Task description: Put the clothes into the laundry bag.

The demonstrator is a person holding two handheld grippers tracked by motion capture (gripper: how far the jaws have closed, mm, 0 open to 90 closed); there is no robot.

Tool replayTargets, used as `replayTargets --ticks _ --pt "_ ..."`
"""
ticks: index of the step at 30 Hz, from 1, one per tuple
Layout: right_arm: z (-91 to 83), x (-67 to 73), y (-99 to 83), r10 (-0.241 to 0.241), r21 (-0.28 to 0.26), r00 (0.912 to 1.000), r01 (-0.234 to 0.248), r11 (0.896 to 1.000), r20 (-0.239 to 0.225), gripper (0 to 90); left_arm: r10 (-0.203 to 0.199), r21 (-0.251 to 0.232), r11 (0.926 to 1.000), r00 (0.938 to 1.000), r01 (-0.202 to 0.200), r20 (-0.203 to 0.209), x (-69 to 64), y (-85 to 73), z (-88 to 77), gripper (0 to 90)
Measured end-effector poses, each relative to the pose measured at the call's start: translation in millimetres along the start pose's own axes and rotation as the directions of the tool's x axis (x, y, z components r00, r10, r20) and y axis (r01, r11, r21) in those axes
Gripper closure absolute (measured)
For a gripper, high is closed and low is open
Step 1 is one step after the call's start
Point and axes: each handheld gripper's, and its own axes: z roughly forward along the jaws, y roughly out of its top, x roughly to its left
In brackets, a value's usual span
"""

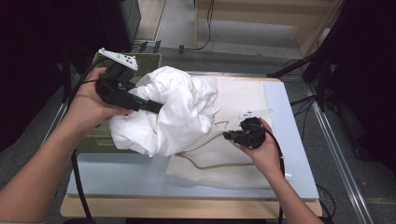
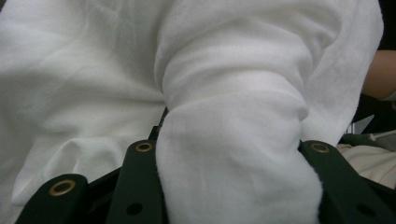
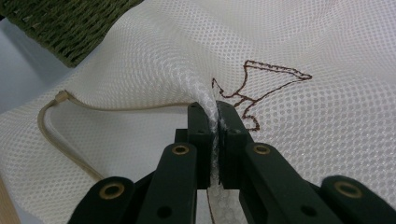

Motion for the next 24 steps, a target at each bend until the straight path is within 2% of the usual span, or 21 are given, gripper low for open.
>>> replayTargets --ticks 12,19,23,24 --pt "-1.7 -1.2 1.3 0.009 -0.004 0.9999 -0.009 1.0 -0.004 87.5 0.034 -0.003 0.9994 0.9971 -0.034 0.068 -22.3 0.8 19.1 59.4" --pt "-6.6 -3.2 3.5 0.015 -0.02 0.9999 -0.015 1.0 -0.008 87.6 0.063 -0.008 0.998 0.9905 -0.062 0.123 -40.0 3.5 30.9 59.2" --pt "-9.9 -3.9 4.6 0.014 -0.026 0.9999 -0.014 1.0 -0.009 87.5 0.056 -0.005 0.9984 0.9836 -0.056 0.171 -48.4 -0.5 42.0 59.1" --pt "-11.4 -4.3 5.2 0.015 -0.03 0.9999 -0.015 0.999 -0.006 87.5 0.06 -0.007 0.9982 0.9837 -0.06 0.169 -50.1 -1.6 44.2 59.0"
